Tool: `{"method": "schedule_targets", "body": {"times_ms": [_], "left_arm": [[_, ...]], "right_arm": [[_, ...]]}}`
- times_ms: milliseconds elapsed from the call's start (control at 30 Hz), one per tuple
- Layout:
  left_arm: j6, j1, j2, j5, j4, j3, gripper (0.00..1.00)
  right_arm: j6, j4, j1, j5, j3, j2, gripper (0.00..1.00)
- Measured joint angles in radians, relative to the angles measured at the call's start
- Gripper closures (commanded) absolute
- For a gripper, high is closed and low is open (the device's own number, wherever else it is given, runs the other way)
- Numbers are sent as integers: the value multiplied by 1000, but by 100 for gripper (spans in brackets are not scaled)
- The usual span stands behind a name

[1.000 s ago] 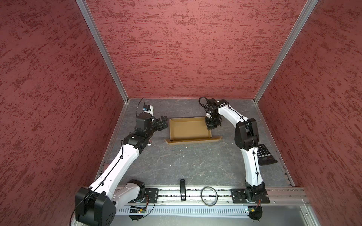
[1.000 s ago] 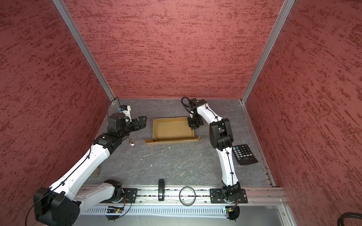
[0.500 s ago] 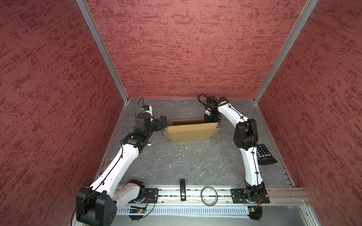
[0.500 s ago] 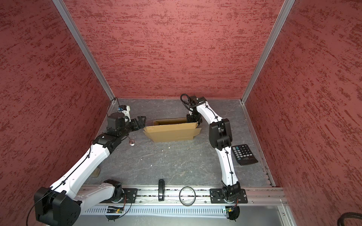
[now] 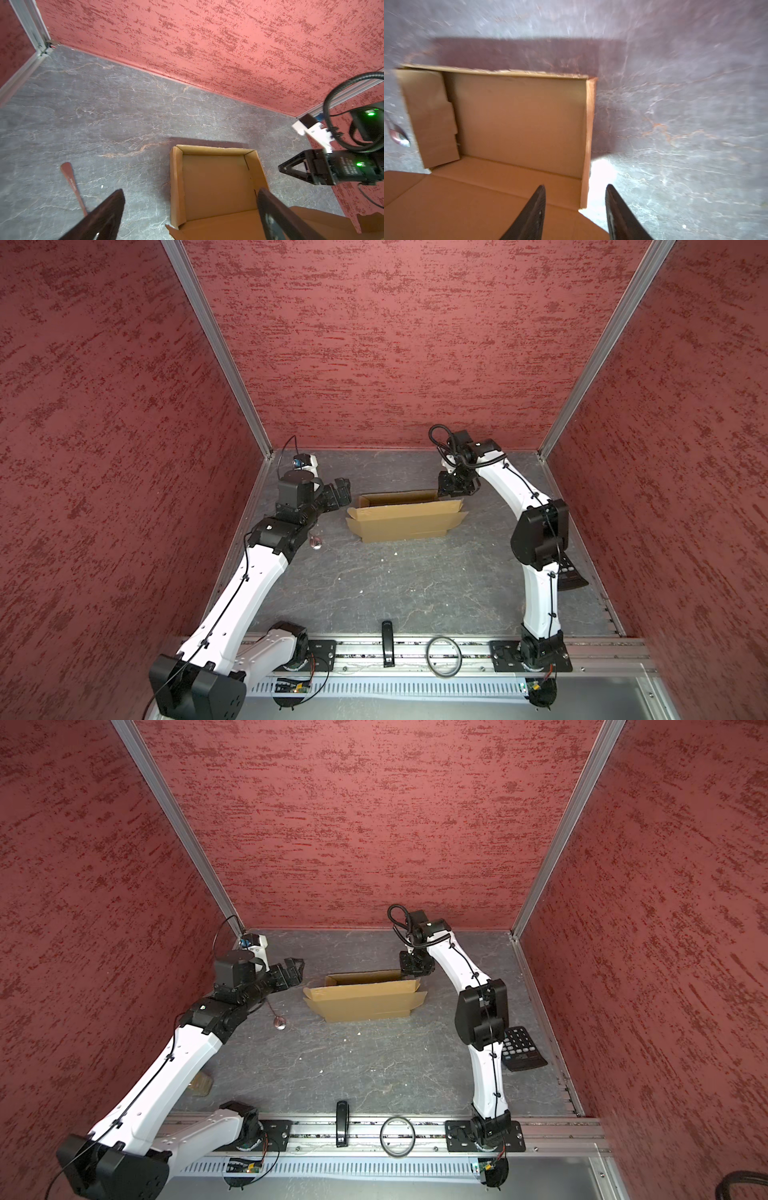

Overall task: Assemble paper box
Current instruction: Place the paper box at the center of the table, then rotate the paper box at the center of the table.

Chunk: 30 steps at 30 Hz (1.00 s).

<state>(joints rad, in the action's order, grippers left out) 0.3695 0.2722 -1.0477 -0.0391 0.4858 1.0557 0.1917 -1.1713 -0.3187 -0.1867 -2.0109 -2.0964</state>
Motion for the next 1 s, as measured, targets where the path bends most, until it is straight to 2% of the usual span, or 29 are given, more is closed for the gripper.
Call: {"method": "schedule_targets", "body": {"times_ms": [167,367,467,600,700,833,1000], "left_arm": [[39,109,9,-81,125,80,0],[147,323,9,-230,293,161,6],[216,444,5,-314,367,199,14],[319,605,-22,-417,458,237,37],[404,708,-57,-481,523,242,48],[515,820,-102,-547,589,229,53],[639,916,-163,-600,624,191,57]], "right_arm": [[-1,124,26,-2,117,126,49],[-18,264,68,-54,223,209,50],[-39,330,90,-111,275,227,57],[-69,406,113,-212,339,238,73],[-100,451,126,-300,393,248,79],[-132,498,135,-406,459,262,83],[-176,533,139,-506,527,280,84]]}}
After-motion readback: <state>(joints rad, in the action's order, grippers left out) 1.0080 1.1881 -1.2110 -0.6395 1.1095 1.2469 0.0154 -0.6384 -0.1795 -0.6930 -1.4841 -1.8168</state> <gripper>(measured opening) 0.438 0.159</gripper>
